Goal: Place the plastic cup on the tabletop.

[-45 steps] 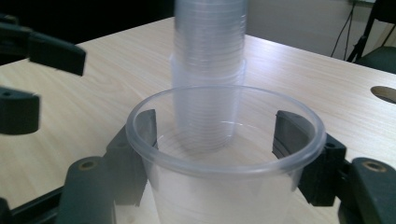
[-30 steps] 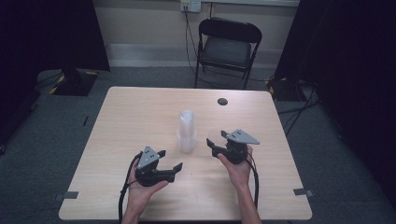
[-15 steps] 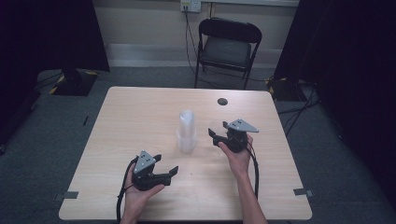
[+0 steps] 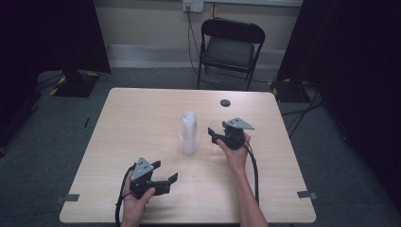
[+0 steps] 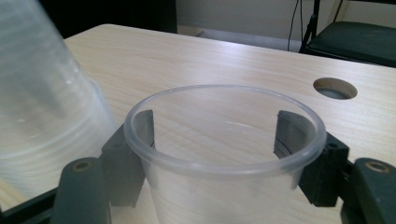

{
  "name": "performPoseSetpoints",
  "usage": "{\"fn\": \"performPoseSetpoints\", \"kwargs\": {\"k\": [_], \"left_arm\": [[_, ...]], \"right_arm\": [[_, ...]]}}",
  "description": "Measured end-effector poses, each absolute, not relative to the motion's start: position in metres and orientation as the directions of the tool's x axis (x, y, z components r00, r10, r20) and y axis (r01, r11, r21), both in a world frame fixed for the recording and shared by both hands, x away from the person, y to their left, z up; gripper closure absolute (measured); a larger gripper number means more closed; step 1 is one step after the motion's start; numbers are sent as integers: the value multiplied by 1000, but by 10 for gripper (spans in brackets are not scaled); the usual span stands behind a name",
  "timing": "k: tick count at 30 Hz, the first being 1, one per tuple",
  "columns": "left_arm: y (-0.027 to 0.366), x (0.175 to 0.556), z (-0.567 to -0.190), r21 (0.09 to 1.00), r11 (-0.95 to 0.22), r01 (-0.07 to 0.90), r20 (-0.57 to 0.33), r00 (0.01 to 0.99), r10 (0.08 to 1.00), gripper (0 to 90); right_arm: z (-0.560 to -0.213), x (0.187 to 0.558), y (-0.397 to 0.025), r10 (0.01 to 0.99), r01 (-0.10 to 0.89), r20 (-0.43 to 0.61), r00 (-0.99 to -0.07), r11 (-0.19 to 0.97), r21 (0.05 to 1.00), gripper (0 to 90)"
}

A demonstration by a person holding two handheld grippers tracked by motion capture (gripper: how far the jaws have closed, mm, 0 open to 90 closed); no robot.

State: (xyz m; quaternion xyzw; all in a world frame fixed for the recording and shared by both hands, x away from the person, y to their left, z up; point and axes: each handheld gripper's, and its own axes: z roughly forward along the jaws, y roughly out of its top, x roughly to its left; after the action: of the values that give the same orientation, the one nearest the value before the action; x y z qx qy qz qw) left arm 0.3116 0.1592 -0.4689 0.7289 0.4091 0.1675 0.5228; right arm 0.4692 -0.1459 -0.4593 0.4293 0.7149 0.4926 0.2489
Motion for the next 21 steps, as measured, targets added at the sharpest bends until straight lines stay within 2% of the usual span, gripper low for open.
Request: {"fn": "performPoseSetpoints", "kwargs": {"k": [21], "left_arm": [[163,312,-473,890,-87,447,-216,582,784,164]], "right_arm": [[-470,474,-159,874,375,48,-484,158,914,291]]}}
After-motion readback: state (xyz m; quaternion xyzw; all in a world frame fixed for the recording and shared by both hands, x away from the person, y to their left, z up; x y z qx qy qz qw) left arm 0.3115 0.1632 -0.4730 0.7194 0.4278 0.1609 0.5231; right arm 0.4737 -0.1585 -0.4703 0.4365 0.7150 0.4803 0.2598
